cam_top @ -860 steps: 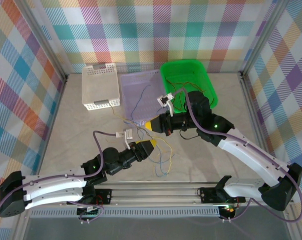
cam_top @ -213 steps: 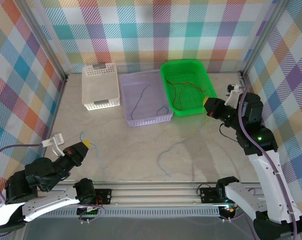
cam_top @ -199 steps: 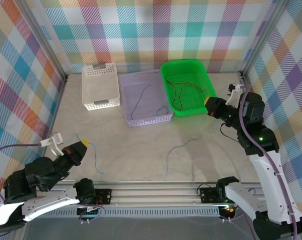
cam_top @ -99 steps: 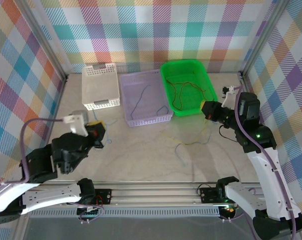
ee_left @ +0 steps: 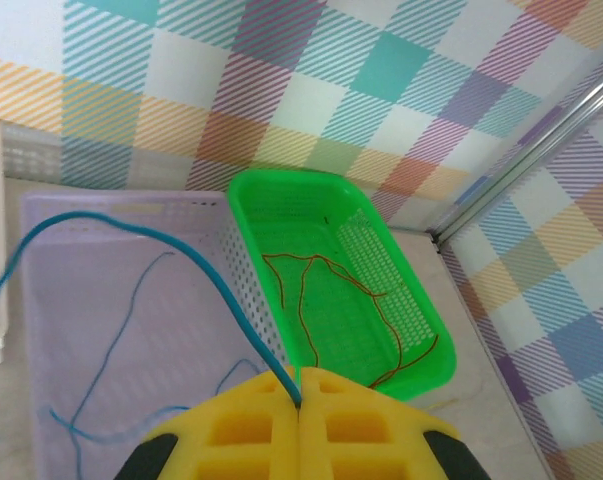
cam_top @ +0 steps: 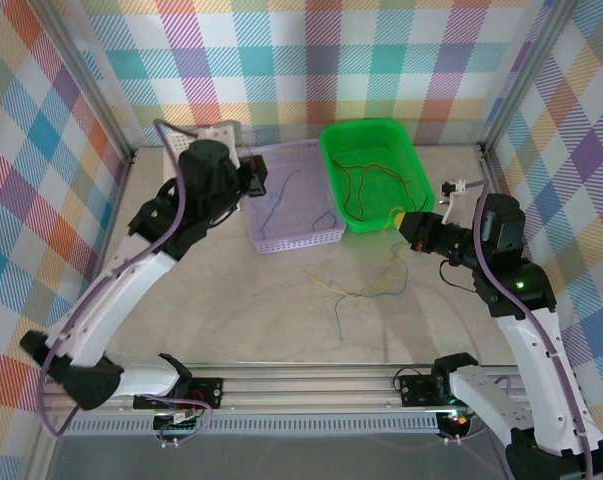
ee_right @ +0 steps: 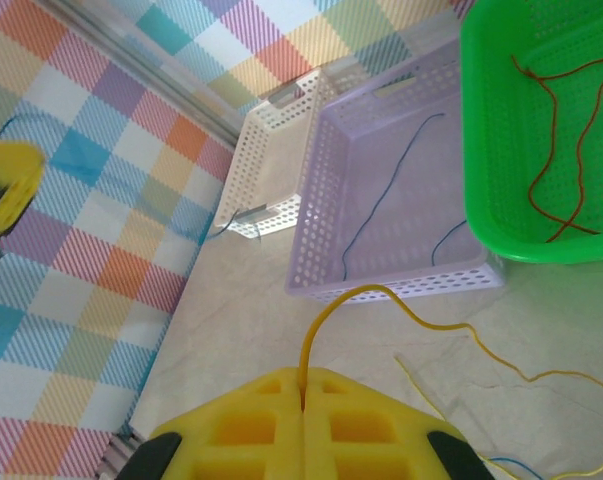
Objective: Untangle the cables
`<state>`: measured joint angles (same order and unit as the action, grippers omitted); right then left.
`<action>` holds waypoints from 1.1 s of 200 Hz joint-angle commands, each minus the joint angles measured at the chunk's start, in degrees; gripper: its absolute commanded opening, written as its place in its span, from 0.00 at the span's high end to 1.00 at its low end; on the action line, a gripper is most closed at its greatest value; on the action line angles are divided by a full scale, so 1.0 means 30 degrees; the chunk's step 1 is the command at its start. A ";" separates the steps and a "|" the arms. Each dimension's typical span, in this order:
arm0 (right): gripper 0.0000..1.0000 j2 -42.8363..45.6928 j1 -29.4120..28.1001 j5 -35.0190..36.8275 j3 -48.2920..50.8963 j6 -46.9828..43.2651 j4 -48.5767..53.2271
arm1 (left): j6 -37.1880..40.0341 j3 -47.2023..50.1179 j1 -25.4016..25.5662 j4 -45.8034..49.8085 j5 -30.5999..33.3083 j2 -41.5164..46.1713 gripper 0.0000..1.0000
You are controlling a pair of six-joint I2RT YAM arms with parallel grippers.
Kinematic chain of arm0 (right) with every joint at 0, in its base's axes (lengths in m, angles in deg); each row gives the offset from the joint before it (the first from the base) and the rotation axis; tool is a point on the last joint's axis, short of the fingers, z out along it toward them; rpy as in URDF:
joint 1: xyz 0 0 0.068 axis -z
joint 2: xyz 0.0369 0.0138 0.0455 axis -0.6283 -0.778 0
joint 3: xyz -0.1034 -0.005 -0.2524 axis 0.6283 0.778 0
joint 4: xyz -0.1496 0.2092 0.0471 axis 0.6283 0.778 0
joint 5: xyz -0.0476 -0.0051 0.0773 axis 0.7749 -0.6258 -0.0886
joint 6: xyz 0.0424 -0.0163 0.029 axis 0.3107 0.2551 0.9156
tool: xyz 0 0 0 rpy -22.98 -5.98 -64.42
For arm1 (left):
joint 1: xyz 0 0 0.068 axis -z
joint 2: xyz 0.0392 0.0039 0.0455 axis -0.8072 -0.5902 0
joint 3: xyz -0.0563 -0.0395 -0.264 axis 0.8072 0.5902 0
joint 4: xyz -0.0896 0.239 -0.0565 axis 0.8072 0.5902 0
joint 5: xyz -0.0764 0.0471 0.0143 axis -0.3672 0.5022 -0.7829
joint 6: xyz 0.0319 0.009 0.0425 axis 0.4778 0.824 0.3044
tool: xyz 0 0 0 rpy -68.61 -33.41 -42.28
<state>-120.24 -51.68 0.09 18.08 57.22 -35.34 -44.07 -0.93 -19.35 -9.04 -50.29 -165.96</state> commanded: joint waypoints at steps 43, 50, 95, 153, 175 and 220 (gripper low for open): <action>1.00 0.1069 0.0033 -0.2255 0.0431 -0.0043 -0.0553 | 0.0421 -0.4477 -0.2582 -0.1353 -0.2527 -0.6729 1.00; 1.00 0.1150 0.0034 -0.2414 0.0494 -0.0022 -0.0576 | 0.0401 -0.4948 -0.2614 -0.1261 -0.2478 -0.7550 1.00; 1.00 0.1456 -0.0026 -0.3279 0.0922 0.0308 -0.0808 | -0.0019 -0.6250 -0.2645 -0.1398 -0.2981 -1.1425 1.00; 1.00 0.1867 -0.0173 -0.4269 0.1230 0.0407 -0.0933 | -0.0827 -0.6145 -0.2524 -0.1577 -0.3309 -1.4547 1.00; 1.00 0.1985 -0.0172 -0.4387 0.1260 0.0385 -0.0872 | -0.1126 -0.5984 -0.2354 -0.1550 -0.3376 -1.5015 1.00; 1.00 0.2100 -0.0202 -0.4656 0.1450 0.0583 -0.1104 | -0.1778 -0.6333 -0.2010 -0.1861 -0.4114 -1.5215 1.00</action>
<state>-114.75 -51.81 -12.28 21.86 58.60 -37.00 -47.39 -18.13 -26.36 -12.80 -60.56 -211.88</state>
